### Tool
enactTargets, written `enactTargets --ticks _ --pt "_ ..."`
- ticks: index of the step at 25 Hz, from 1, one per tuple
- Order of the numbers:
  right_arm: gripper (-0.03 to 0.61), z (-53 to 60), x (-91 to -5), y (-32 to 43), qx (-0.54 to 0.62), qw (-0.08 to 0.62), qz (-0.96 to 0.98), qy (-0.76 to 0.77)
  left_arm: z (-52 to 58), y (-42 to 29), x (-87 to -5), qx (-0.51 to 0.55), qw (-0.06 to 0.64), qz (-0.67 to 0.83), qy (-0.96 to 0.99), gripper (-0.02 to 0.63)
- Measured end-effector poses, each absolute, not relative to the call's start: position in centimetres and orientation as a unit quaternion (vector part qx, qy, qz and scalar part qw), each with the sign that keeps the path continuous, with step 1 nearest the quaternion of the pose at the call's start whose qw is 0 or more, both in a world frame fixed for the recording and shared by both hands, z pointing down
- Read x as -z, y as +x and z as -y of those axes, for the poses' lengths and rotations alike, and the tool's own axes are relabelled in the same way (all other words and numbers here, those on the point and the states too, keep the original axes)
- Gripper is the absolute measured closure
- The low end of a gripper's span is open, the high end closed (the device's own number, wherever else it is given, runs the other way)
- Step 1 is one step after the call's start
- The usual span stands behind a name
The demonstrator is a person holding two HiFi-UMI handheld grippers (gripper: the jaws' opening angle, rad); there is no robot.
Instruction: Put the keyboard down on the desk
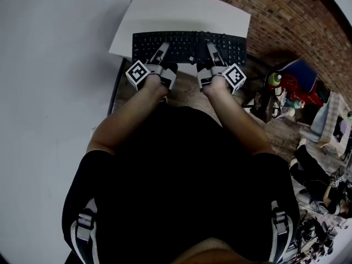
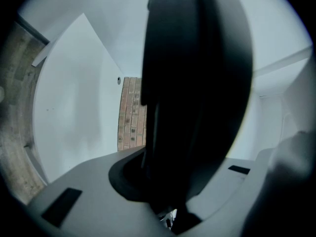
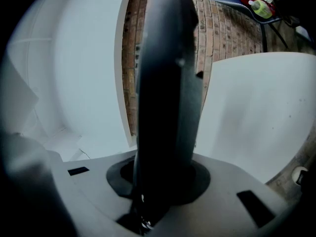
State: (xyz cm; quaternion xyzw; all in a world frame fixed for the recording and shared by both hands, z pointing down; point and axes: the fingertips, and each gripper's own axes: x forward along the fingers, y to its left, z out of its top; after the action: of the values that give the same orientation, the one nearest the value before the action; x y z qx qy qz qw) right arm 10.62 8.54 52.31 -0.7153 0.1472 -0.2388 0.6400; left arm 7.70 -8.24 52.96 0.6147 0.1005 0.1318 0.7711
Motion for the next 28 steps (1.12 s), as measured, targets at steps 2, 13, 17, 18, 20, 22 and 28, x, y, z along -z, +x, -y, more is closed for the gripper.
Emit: enactTargets --ticks 2,13,17,18,20,22,28 --pt "0.466 -9.0 -52.5 10.6 0.238 0.639 -0.147 -0.716 7.8 7.7 -53.2 -0.132 0.771 -0.101 0.614 0.531" --pt "0.466 -8.9 -54.0 11.0 0.233 0.636 -0.143 -0.722 7.8 8.3 -54.8 -0.140 0.776 -0.107 0.606 0.531" --pt "0.466 -6.2 -53.1 11.0 0.232 0.632 -0.140 -0.726 10.6 8.5 -54.1 -0.140 0.778 -0.111 0.602 0.531" --pt "0.466 -4.5 -52.5 11.1 0.232 0.631 -0.140 -0.727 12.3 8.6 -53.6 -0.139 0.779 -0.113 0.601 0.531" --pt "0.466 -0.2 -51.2 11.5 0.234 0.630 -0.139 -0.727 16.5 8.9 -52.4 -0.137 0.781 -0.114 0.599 0.531" --pt "0.466 3.5 -50.2 12.0 0.234 0.628 -0.139 -0.729 20.1 9.5 -51.7 -0.136 0.783 -0.114 0.596 0.531" --pt "0.466 -3.1 -50.7 11.3 0.225 0.637 -0.153 -0.721 13.7 8.7 -51.5 -0.133 0.769 -0.119 0.614 0.531"
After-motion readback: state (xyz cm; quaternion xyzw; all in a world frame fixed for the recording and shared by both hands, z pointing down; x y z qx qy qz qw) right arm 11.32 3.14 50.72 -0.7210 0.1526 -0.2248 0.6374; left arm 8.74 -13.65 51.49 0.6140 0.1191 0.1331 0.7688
